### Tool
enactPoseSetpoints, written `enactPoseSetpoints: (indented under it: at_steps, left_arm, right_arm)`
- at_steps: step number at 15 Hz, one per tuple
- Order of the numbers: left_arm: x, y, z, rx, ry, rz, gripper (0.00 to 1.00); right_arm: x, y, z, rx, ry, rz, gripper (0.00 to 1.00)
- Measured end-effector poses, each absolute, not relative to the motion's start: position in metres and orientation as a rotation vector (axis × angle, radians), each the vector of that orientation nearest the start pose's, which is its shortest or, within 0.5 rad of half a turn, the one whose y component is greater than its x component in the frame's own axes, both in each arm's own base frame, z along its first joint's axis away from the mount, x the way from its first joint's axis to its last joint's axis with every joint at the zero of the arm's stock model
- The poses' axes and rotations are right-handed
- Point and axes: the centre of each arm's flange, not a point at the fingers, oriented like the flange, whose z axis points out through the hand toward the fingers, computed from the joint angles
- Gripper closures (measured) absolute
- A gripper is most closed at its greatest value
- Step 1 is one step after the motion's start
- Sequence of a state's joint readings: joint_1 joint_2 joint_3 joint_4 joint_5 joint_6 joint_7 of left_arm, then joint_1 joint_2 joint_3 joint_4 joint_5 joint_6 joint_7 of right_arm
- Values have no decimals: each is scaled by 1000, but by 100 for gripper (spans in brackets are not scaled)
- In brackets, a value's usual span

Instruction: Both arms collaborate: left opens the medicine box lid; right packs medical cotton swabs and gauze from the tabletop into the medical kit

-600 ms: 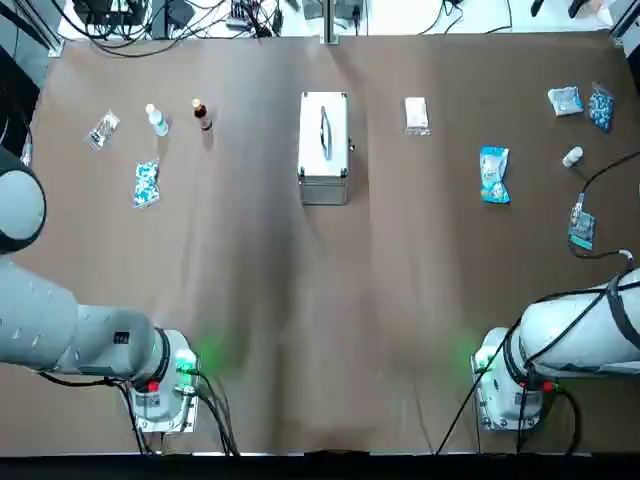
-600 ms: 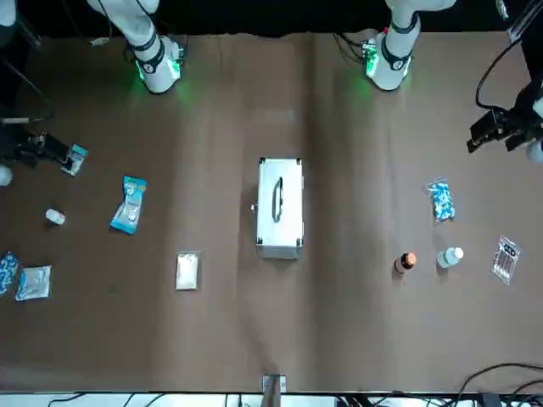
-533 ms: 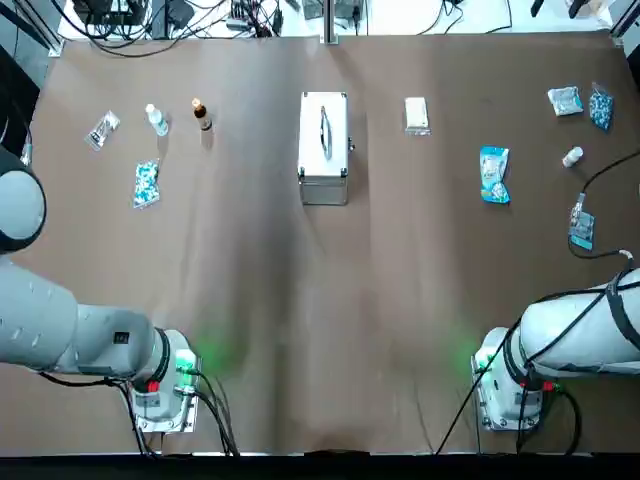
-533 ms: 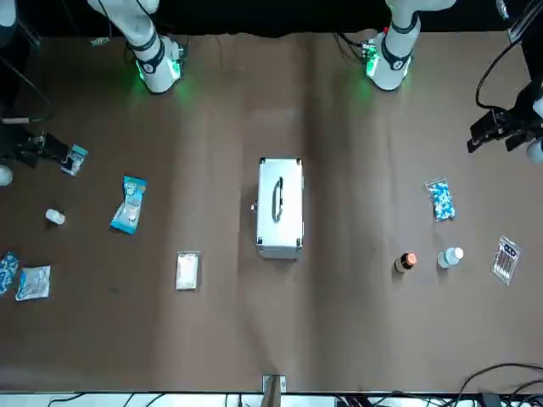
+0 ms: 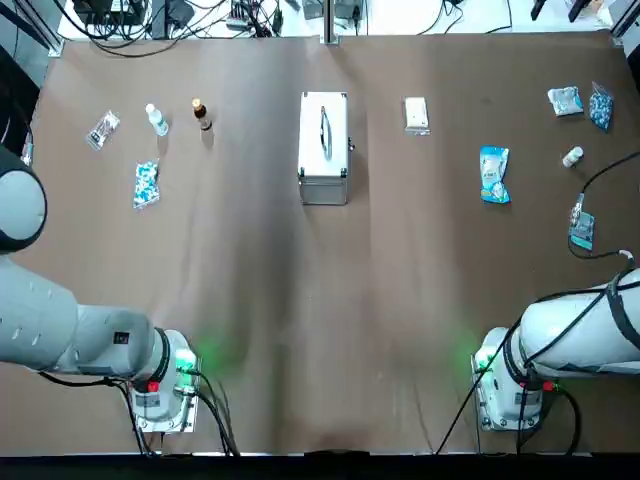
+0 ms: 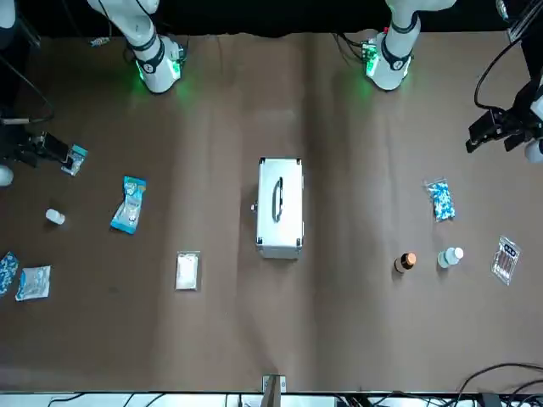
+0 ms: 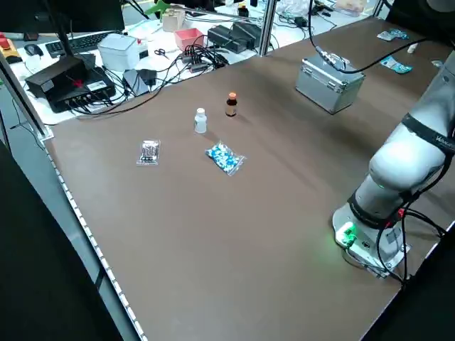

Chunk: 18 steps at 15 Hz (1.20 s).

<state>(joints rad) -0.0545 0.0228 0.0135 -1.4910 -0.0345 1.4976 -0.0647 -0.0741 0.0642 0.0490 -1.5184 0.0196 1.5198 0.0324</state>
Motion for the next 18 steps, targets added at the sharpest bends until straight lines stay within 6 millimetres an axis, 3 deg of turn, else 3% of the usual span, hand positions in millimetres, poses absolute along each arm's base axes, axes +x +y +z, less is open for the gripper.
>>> enactPoseSetpoints:
  at_steps: [3, 6, 9, 12, 15, 18]
  left_arm:
    - [561, -46, 627, -3173, 27, 74, 0]
    - [571, -84, 599, -3169, 134, 153, 0]
    - [579, -126, 564, -3162, 252, 239, 0]
    - [582, -172, 534, -3160, 354, 299, 0]
    - [581, -204, 519, -3164, 422, 311, 0]
    - [579, -224, 515, -3176, 423, 292, 0]
  right_arm:
    - [568, -18, 599, -3114, 100, 129, 1]
    - [567, -22, 577, -3109, 111, 187, 1]
    - [569, -31, 539, -3103, 132, 236, 1]
    - [572, -37, 486, -3100, 142, 237, 2]
    - [565, -41, 434, -3093, 116, 292, 2]
    - [562, -48, 412, -3081, 99, 343, 2]
